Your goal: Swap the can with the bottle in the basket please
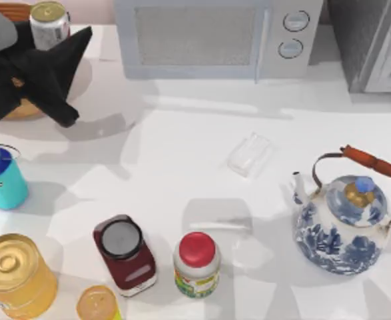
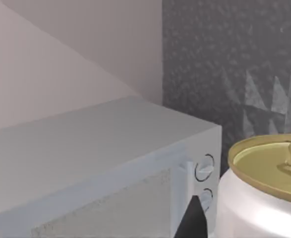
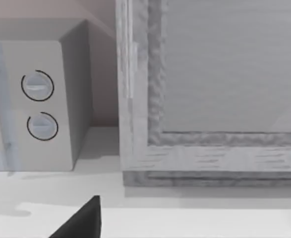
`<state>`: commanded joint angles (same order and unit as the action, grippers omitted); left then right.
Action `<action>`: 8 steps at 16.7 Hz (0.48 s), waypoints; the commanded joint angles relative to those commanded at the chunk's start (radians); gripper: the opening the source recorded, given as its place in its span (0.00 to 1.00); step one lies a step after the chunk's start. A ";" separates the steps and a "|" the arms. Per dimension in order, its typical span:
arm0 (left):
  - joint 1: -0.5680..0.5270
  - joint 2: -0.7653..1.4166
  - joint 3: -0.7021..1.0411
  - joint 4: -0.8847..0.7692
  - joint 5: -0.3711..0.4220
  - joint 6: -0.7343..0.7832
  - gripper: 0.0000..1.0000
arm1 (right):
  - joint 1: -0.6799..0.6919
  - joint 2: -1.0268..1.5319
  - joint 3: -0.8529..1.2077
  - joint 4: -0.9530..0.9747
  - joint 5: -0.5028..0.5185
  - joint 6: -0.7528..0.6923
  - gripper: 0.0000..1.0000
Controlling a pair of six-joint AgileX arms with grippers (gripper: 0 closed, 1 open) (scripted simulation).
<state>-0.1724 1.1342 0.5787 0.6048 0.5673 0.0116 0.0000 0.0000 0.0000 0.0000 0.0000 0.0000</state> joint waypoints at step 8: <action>-0.139 0.926 0.420 0.441 0.434 0.007 0.00 | 0.000 0.000 0.000 0.000 0.000 0.000 1.00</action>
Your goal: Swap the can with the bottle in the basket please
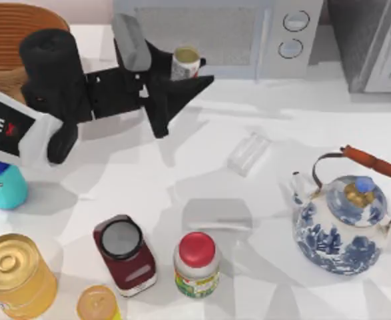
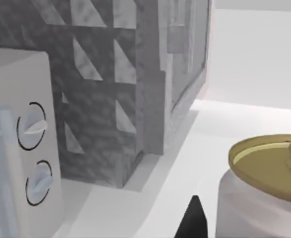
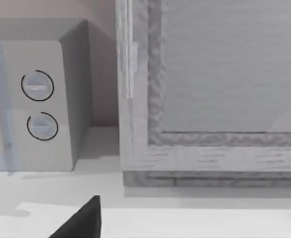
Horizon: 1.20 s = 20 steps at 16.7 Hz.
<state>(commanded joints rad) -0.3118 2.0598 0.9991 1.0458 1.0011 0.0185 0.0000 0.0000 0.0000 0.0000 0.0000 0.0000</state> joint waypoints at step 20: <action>-0.073 0.507 0.243 0.255 0.235 0.007 0.45 | 0.000 0.000 0.000 0.000 0.000 0.000 1.00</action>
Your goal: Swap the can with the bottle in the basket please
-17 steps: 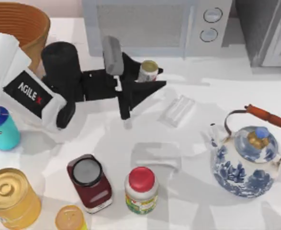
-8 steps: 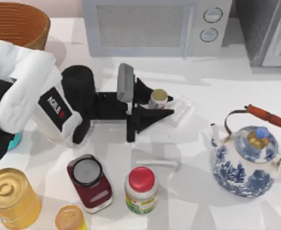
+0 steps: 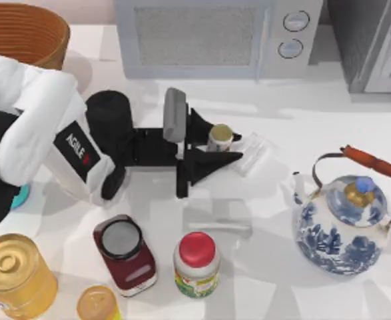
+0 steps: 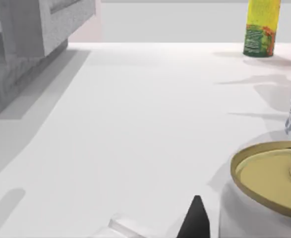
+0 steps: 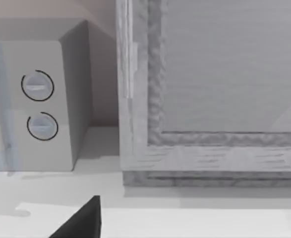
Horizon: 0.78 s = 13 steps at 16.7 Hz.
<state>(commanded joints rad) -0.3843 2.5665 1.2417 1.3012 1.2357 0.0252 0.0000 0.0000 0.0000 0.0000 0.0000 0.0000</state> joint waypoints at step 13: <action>0.000 0.000 0.000 0.000 0.000 0.000 1.00 | 0.000 0.000 0.000 0.000 0.000 0.000 1.00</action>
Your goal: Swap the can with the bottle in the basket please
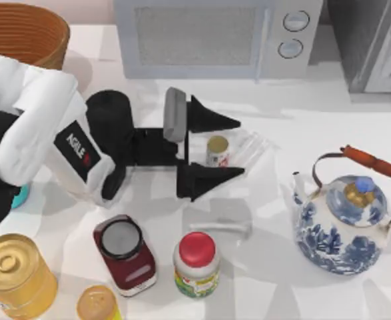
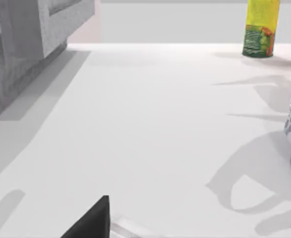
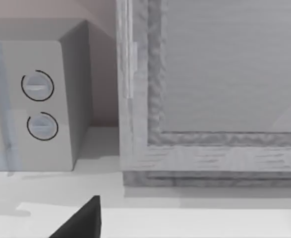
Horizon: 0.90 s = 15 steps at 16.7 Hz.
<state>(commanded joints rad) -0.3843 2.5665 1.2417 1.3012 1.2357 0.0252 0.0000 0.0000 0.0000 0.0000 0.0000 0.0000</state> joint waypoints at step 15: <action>0.120 -0.660 -0.305 -0.317 -0.326 0.005 1.00 | 0.000 0.000 0.000 0.000 0.000 0.000 1.00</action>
<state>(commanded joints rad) -0.2642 1.9067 0.9369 0.9839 0.9092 0.0298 0.0000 0.0000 0.0000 0.0000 0.0000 0.0000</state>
